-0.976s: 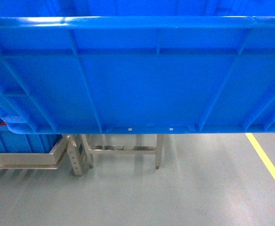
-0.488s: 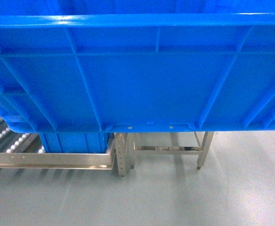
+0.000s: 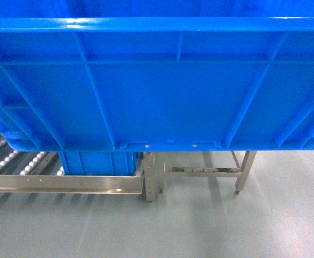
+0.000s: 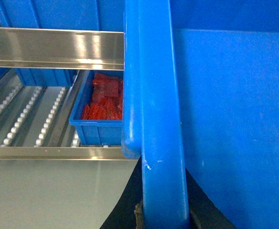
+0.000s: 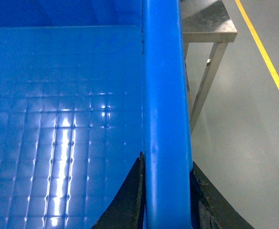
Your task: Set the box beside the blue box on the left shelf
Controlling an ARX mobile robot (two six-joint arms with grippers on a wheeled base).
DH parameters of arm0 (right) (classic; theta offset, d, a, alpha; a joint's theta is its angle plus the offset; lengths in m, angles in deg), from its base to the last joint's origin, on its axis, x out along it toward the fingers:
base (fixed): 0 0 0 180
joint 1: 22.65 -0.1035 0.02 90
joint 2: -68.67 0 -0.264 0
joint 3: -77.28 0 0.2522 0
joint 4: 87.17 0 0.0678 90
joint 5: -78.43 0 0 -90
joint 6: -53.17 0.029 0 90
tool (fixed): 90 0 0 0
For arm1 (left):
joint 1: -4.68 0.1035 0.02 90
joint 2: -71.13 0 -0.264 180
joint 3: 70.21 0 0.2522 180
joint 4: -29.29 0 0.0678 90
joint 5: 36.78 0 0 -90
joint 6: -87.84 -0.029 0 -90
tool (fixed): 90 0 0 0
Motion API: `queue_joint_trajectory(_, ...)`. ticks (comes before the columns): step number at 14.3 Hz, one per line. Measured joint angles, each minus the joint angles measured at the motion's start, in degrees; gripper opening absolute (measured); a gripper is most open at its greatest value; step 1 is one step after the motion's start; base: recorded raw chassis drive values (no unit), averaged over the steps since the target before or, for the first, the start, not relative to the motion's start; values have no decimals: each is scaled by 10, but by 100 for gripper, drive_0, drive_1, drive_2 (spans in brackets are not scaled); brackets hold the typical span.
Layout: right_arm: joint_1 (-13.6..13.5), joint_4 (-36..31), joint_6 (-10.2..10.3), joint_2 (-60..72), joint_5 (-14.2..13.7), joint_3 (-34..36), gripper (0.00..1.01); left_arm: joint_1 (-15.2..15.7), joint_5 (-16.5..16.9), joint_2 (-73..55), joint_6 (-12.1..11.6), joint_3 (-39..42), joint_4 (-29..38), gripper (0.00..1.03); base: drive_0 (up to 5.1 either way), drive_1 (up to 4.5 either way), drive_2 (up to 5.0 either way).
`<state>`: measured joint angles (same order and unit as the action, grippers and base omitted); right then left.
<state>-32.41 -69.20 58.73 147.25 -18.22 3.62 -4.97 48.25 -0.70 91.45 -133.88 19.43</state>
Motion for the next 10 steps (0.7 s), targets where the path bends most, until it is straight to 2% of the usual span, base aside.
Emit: queue_joint_trajectory(10,0,0,0,0,0,0,18,0,0,1,0,0,-1,6,-507,238,238)
